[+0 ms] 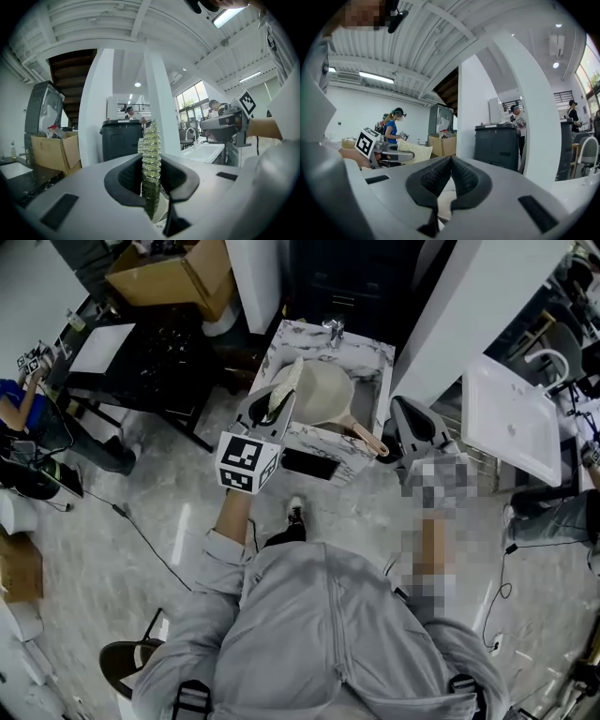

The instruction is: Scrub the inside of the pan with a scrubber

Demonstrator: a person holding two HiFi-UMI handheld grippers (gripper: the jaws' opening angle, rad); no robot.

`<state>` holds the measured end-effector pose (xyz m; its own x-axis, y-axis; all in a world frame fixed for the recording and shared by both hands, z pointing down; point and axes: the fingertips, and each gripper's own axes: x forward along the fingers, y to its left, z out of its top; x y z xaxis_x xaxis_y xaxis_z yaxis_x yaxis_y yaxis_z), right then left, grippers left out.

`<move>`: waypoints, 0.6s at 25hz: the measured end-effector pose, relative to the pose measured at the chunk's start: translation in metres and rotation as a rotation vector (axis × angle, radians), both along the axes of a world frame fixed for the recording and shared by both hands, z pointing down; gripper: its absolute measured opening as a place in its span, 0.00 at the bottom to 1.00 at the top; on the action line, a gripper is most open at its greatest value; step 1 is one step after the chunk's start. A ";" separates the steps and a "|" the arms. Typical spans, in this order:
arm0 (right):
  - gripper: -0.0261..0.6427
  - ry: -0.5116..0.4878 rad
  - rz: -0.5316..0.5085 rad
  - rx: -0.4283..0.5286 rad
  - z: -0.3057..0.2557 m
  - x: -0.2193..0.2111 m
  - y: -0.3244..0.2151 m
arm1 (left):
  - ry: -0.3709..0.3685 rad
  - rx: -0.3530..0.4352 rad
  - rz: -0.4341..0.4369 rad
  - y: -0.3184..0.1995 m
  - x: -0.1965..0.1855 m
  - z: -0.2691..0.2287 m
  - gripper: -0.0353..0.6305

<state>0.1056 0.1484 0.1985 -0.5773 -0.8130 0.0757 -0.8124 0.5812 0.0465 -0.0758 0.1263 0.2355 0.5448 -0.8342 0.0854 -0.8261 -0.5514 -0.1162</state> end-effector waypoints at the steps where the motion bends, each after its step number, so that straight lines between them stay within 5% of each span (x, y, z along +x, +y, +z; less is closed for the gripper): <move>1: 0.09 -0.002 -0.002 -0.006 0.001 -0.004 -0.009 | 0.000 -0.005 0.002 -0.009 -0.004 0.002 0.16; 15: 0.09 0.088 0.070 -0.082 0.020 -0.039 -0.131 | 0.009 -0.042 0.050 -0.138 -0.041 0.010 0.16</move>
<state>0.0661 0.0178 0.2183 -0.5077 -0.8399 0.1916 -0.8458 0.5283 0.0744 -0.1173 -0.0120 0.2457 0.5869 -0.8015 0.1148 -0.7981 -0.5966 -0.0850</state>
